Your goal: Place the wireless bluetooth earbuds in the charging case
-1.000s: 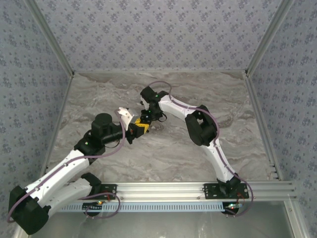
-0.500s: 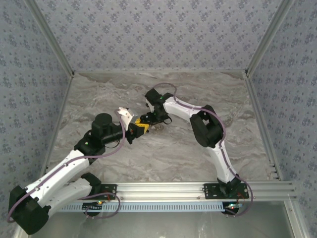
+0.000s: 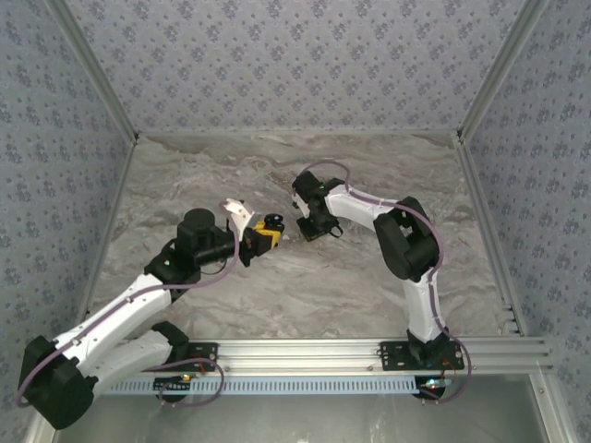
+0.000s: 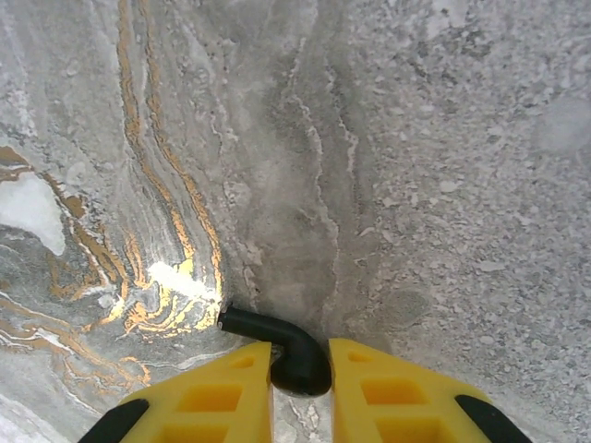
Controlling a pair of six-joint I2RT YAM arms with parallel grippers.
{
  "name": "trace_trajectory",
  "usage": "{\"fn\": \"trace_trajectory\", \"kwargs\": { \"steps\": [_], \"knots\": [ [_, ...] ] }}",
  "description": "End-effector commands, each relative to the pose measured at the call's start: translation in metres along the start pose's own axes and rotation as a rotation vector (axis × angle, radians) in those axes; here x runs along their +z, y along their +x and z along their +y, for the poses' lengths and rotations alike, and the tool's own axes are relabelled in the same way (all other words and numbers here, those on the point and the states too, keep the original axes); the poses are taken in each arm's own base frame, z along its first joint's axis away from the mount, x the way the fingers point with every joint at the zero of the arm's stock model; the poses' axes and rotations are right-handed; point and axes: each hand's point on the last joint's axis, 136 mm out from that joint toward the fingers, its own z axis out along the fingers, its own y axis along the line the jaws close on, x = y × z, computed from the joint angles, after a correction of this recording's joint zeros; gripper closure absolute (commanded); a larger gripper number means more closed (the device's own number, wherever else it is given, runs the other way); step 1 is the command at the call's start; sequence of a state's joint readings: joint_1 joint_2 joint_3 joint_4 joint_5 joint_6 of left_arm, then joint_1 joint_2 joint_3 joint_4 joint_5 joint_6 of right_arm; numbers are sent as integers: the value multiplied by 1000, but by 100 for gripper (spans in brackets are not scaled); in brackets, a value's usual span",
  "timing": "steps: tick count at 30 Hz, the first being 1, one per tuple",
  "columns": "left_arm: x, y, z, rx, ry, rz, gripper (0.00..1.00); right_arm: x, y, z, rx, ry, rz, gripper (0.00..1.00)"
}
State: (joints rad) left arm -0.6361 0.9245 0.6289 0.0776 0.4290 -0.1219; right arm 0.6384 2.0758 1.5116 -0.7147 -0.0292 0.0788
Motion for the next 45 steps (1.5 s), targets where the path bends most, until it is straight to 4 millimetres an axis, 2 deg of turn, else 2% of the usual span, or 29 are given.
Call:
{"fn": "trace_trajectory", "kwargs": {
  "steps": [1, 4, 5, 9, 14, 18, 23, 27, 37, 45],
  "knots": [
    [1, -16, -4, 14, 10, -49, 81, 2, 12, -6, -37, 45, 51, 75],
    [2, -15, -5, 15, 11, -44, 81, -1, 9, -9, -11, 59, 47, 71],
    [2, -15, -4, 17, 9, -40, 81, -4, 7, -8, -5, 57, 39, 67],
    [1, -14, -4, 25, 5, -33, 81, -18, 4, -2, 4, 24, 0, 59],
    [2, -16, -4, 27, 5, -36, 81, -31, 6, 5, 13, -20, -33, 57],
    [3, -16, -5, 27, 11, -34, 81, -33, 15, 11, 9, -71, -29, 61],
    [3, -16, -5, 30, 13, -34, 81, -22, 21, 14, 33, -132, -24, 79],
    [4, -15, -6, 30, 16, -31, 81, -14, 21, 11, 67, -141, -15, 86],
    [5, -13, -5, 32, 11, -22, 81, 5, 16, -2, 123, -111, 14, 90],
    [5, -12, -4, 33, 7, -19, 81, 9, 7, -16, 126, -31, 14, 90]
  ]
}}
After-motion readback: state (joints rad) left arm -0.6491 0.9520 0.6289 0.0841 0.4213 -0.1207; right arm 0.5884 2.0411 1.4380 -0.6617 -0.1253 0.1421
